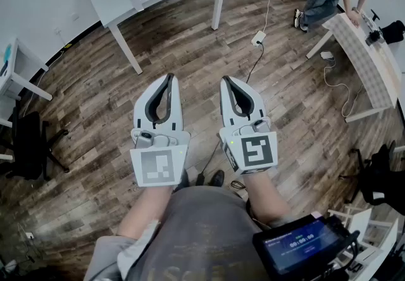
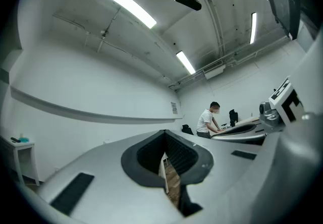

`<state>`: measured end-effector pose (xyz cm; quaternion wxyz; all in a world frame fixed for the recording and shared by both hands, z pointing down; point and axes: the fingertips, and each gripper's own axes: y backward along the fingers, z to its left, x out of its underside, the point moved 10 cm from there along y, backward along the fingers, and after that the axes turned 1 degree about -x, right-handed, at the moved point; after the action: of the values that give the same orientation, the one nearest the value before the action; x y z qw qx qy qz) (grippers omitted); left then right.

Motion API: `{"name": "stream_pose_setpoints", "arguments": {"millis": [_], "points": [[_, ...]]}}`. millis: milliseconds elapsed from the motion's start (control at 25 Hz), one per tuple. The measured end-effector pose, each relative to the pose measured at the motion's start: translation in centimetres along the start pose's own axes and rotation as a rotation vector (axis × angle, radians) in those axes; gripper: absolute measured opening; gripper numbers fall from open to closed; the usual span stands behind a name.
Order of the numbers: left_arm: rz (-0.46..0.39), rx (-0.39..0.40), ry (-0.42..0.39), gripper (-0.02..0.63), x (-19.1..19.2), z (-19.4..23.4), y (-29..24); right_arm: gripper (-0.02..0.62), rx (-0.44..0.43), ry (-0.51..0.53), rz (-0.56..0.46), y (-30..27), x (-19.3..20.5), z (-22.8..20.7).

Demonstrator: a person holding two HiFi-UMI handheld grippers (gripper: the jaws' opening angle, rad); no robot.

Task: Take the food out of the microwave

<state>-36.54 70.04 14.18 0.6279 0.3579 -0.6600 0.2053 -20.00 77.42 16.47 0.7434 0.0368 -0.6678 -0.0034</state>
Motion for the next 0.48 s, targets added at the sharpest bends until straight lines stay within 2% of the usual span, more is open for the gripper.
{"name": "stream_pose_setpoints", "arguments": {"millis": [480], "points": [[0.010,-0.004,-0.011,0.008,0.4,-2.3,-1.8,0.006,-0.019,-0.001,0.000,0.1,0.8,-2.4]]}}
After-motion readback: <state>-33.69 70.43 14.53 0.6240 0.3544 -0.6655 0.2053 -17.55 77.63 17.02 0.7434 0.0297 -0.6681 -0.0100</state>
